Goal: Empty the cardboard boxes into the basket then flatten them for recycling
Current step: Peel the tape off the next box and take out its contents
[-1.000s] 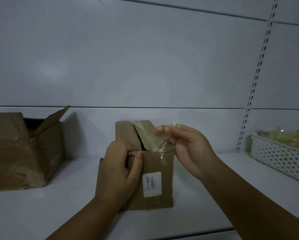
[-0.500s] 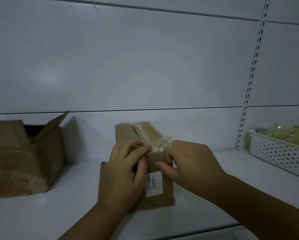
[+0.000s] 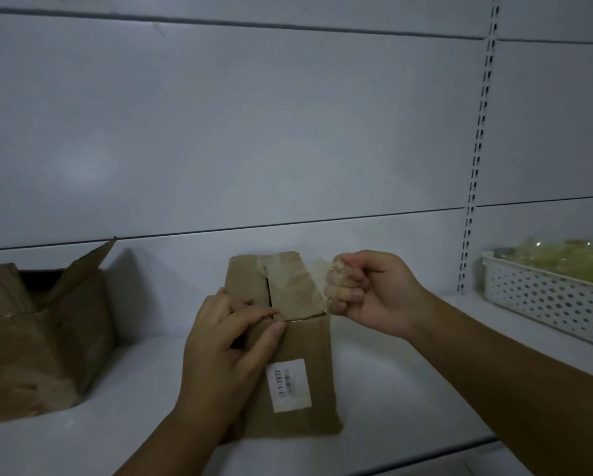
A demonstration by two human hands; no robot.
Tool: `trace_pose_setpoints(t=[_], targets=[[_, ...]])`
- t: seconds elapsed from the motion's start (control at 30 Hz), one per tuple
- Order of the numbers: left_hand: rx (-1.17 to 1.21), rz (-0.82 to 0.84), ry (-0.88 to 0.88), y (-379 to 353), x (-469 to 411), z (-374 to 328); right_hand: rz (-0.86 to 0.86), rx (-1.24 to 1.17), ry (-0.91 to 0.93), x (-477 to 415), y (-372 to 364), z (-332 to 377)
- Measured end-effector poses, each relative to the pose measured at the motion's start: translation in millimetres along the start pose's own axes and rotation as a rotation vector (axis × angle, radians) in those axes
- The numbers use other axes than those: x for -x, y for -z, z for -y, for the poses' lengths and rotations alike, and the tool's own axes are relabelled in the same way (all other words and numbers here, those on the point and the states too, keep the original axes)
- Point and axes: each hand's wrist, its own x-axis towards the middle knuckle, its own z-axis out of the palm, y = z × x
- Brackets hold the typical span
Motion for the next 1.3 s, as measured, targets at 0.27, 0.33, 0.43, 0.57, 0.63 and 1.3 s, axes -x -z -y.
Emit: trace_pose_setpoints(t=[0.27,0.33,0.43,0.57,0.63,1.3], targets=[[-0.113,0.12,0.212,17.2,-23.5,-14.1,-0.396,-0.193,0.212,-21.8,-9.2,-8.3],[-0.143,0.118,0.208,19.3,-28.0,-28.2,-0.385,-0.23,0.21,-22.7,-13.9,-13.7],[-0.398,0.142,0.03,16.0,-24.5,-45.9,-0.356,-0.195,0.163,-20.2,-23.9,-23.5],[-0.672,0.285,0.076,4.4,-10.7,-42.0,-0.37,0.16,0.104,-18.4,-29.7,-19.7],[-0.625,0.275,0.079,6.6,-8.1,-33.1,-0.409,0.364,0.135,-18.7,-24.9,-9.9],[-0.61,0.481,0.334,102.6,-41.0,-26.5,-0.349,-0.178,0.183,-28.0,38.5,24.7]])
